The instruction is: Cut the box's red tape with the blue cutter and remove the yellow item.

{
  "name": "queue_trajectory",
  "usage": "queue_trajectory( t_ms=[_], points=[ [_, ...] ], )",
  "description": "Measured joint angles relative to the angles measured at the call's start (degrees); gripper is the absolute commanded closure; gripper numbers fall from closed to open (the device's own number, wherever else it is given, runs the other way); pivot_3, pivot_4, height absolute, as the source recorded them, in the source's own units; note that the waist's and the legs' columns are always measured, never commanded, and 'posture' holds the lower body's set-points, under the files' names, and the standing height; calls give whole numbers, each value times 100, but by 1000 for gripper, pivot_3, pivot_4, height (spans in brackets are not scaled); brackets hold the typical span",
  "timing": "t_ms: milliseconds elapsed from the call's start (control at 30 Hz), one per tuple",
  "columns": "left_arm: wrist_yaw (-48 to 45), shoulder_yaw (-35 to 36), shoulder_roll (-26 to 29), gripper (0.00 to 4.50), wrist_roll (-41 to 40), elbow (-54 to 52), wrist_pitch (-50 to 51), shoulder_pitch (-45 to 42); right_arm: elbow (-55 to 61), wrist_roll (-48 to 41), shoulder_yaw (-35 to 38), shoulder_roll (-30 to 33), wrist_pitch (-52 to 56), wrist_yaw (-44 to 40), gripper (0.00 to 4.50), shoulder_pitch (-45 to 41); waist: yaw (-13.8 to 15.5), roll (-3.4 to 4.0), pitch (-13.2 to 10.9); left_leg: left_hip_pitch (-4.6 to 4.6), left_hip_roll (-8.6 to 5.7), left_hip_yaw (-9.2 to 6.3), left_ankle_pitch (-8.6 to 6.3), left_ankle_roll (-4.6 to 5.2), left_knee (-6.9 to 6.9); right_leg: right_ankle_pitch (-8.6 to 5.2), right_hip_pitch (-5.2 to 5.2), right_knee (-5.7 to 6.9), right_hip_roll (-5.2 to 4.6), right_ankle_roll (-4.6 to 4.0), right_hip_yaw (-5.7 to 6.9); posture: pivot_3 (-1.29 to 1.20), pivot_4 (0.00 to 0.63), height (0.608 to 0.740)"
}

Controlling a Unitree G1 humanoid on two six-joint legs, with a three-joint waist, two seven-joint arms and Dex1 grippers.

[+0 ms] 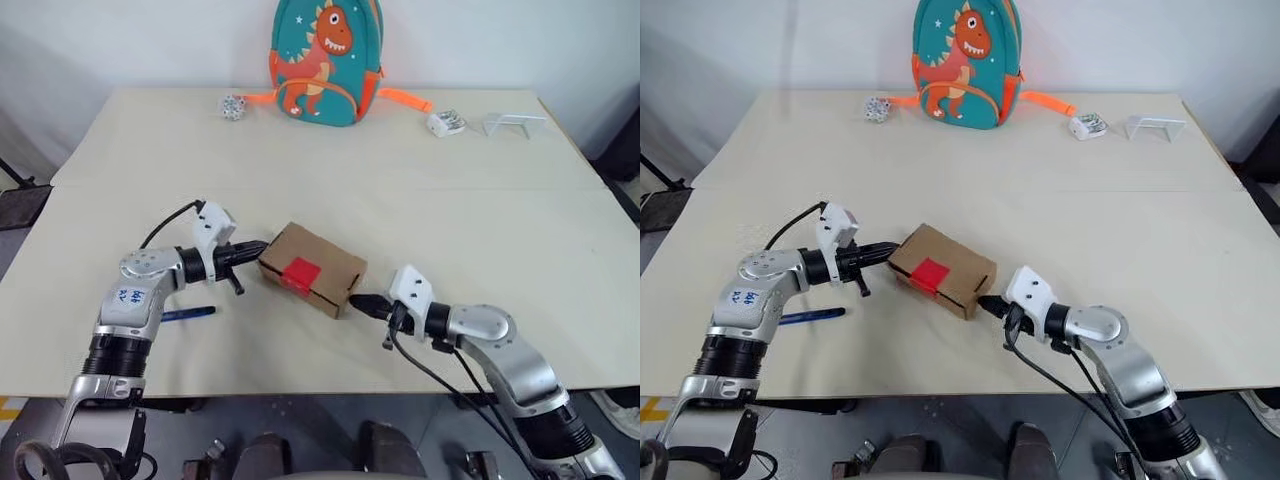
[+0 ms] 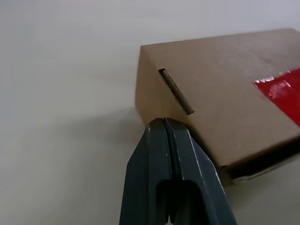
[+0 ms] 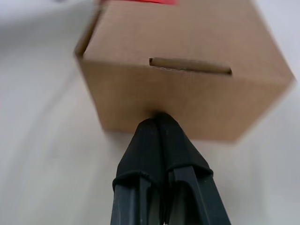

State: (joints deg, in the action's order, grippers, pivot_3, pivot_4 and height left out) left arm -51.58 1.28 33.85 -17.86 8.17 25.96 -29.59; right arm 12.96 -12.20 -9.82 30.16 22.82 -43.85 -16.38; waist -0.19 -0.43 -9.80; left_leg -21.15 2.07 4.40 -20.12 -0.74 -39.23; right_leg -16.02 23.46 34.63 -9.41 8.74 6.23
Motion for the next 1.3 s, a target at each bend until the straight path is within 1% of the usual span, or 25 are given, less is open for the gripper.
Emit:
queue_trajectory(
  t_ms=[233, 333, 433, 533, 600, 667, 700, 733, 767, 833, 900, 967, 1100, 1167, 1233, 1300],
  points=[
    [-230, 20, 93, 4485, -485, -1011, 779, 580, -507, 220, 259, 4, -64, 234, 4500, -312, 2, 0, 0, -2, 0, 1, 0, 0, -1, 0, 0, -2, -1, 0, -3, 0, 150, 740],
    [-406, -21, 142, 4485, -803, -1594, 1099, 862, -871, 374, 322, -1, -269, 361, 4500, -478, -3, 1, -1, -1, 1, 0, 0, 0, -1, 0, 1, -1, -1, -1, -3, 0, 150, 740],
    [-572, 79, 372, 4485, -1145, -2041, 1302, 1129, -1226, 621, 486, 87, -504, 669, 4500, -531, 2, 3, -2, -2, 1, 0, 0, 0, -1, 0, 2, 0, -2, -1, -4, 0, 150, 740],
    [-717, 401, 660, 4485, -1480, -2120, 1508, 1202, -1292, 696, 780, 210, -550, 836, 4500, -469, 7, 3, -2, -2, 1, 0, 0, 0, -1, -1, 2, -2, -2, -1, -4, 0, 150, 740],
    [-924, 720, 964, 4485, -1831, -2080, 1754, 1154, -1109, 664, 1035, 341, -527, 852, 4500, -239, 12, 3, -2, -2, 1, -2, 0, -1, 1, -1, 2, -2, -2, -1, -4, 0, 150, 740],
    [-1068, 910, 1158, 4485, -2036, -1874, 1918, 911, -873, 558, 1225, 428, -409, 811, 4500, 37, 26, 4, -2, -3, 1, -2, -1, -1, 1, -1, 1, -5, -2, -1, -3, 0, 150, 740],
    [-1066, 998, 1169, 4485, -2061, -1692, 1921, 685, -688, 434, 1274, 473, -285, 718, 4500, 190, 33, 5, -3, -2, 0, -1, 0, 0, 0, -1, -2, -8, -2, -1, -4, 0, 150, 740],
    [-1018, 987, 1122, 4485, -2023, -1519, 1875, 487, -496, 277, 1299, 514, -125, 599, 4500, 314, 35, 5, -3, -2, 0, -1, 0, 0, -1, -1, -3, -9, -2, -1, -4, 0, 150, 740],
    [-831, 892, 940, 4485, -1872, -1176, 1740, 109, -108, -34, 1275, 662, 206, 325, 4500, 556, 77, 9, -5, -2, -4, -4, 1, 2, -1, -1, -8, -10, -2, -1, -3, 0, 150, 740],
    [-460, 671, 703, 4485, -1491, -581, 1571, -361, 502, -514, 1134, 759, 720, -64, 4500, 780, 99, 8, -4, 2, -4, -3, 1, 3, -1, 0, -9, -8, 0, -2, -3, 0, 150, 740],
    [-254, 352, 506, 4485, -1074, -87, 1309, -601, 908, -820, 1013, 799, 1129, -225, 4500, 857, 66, 7, -4, 2, -5, 8, 1, 3, -2, 0, -7, -11, -1, -1, -9, 0, 150, 740],
    [-208, 20, 270, 4485, -732, 396, 965, -787, 1101, -941, 951, 832, 1391, -255, 4500, 864, 54, 3, -6, 0, -5, 8, 1, 3, -2, 0, -6, -14, -1, -1, -8, 0, 150, 740],
    [-35, -466, -488, 4485, -71, 1565, 78, -1430, 1267, -920, 435, 743, 1684, -180, 4500, 762, 95, -5, -9, -5, -6, 6, 1, 3, -2, 0, -4, -15, 0, -1, -4, 0, 150, 740],
    [30, -555, -783, 4485, 148, 2018, -232, -1690, 1154, -775, 211, 467, 1720, 67, 4500, 536, 109, -8, -8, -9, -8, 7, 1, 3, -5, 0, -4, -20, -1, 0, -3, 0, 150, 740],
    [-112, -738, -1011, 4485, 264, 2194, -397, -1765, 980, -521, -2, 215, 1706, 389, 4500, 258, 79, -8, -8, -7, -8, 10, 1, 3, -4, 0, -3, -19, -1, 0, -4, 0, 150, 740],
    [-310, -862, -1054, 4485, 271, 2187, -372, -1699, 840, -344, -94, 138, 1706, 604, 4500, 135, 47, -8, -8, -10, -7, 9, 2, 3, 1, 0, 3, -18, -1, 0, -3, 0, 150, 740]
  ],
)
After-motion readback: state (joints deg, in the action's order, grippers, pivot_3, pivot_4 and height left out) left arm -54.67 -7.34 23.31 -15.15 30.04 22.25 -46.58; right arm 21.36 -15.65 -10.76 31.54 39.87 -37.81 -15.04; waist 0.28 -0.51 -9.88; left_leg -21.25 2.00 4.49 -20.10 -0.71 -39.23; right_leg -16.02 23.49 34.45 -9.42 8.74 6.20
